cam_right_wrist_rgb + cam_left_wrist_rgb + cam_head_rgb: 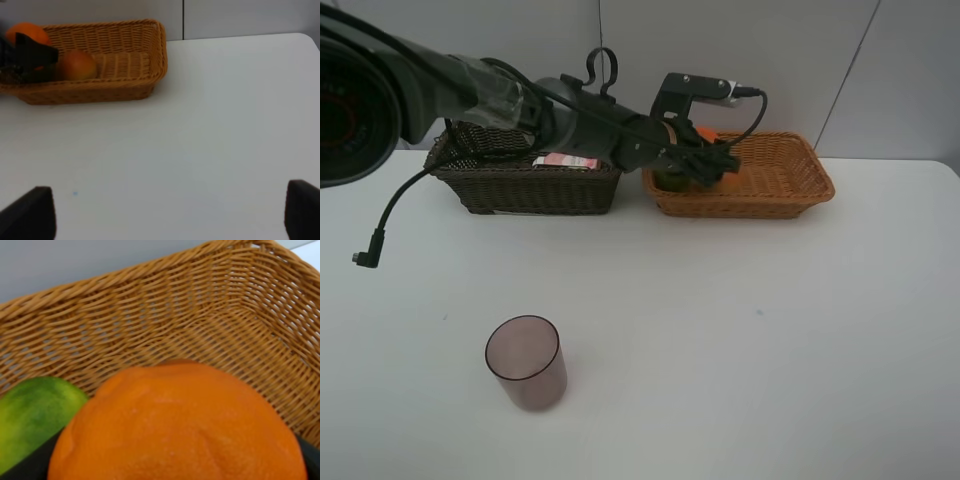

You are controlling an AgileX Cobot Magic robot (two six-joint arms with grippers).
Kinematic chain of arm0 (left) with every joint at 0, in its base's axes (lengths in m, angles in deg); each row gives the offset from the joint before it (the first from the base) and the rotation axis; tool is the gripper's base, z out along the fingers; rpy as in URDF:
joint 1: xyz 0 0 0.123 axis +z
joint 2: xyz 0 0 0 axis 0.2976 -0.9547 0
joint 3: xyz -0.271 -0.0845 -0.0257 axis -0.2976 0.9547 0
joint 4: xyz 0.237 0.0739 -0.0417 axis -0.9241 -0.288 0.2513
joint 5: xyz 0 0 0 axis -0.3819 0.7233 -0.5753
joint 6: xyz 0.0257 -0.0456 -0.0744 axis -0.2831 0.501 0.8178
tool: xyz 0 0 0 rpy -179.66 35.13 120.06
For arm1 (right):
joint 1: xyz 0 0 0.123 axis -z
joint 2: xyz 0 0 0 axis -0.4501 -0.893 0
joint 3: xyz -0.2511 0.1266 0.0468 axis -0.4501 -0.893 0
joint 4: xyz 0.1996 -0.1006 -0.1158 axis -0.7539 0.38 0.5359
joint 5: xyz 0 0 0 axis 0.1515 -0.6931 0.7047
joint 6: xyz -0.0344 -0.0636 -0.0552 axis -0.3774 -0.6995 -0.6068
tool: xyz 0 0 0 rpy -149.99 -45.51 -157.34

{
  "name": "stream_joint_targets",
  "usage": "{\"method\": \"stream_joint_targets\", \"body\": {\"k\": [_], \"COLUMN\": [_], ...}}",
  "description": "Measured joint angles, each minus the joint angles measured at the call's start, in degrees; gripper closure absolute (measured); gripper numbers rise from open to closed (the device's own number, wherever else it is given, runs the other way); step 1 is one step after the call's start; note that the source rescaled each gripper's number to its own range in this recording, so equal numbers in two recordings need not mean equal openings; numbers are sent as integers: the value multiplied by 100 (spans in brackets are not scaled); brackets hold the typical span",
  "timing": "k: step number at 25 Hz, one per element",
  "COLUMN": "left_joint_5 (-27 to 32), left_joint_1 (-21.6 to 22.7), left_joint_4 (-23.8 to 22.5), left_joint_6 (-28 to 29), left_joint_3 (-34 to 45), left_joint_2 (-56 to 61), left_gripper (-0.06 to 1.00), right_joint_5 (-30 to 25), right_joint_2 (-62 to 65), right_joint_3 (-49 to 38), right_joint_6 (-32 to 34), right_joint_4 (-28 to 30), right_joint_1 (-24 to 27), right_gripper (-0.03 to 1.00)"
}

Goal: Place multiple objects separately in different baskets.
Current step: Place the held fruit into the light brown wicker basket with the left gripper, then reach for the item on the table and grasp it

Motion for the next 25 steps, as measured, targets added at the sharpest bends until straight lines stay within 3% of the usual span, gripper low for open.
{"method": "stream_joint_targets", "body": {"k": [17,21,25], "left_joint_5": [55,818,2495], "left_joint_1": [-60,-65,-66], "left_joint_4": [-112,-112,-132], "left_joint_6": [-26,-26,-33], "left_joint_3": [0,0,0], "left_joint_2": [302,586,1054], "left_gripper": [-1,-1,-1], "right_joint_5": [0,0,0], "right_joint_2": [0,0,0], "right_joint_3": [0,0,0], "right_joint_6": [0,0,0], "right_joint_4": [0,0,0], "right_joint_1": [0,0,0], "right_gripper": [-3,-3,-3]}}
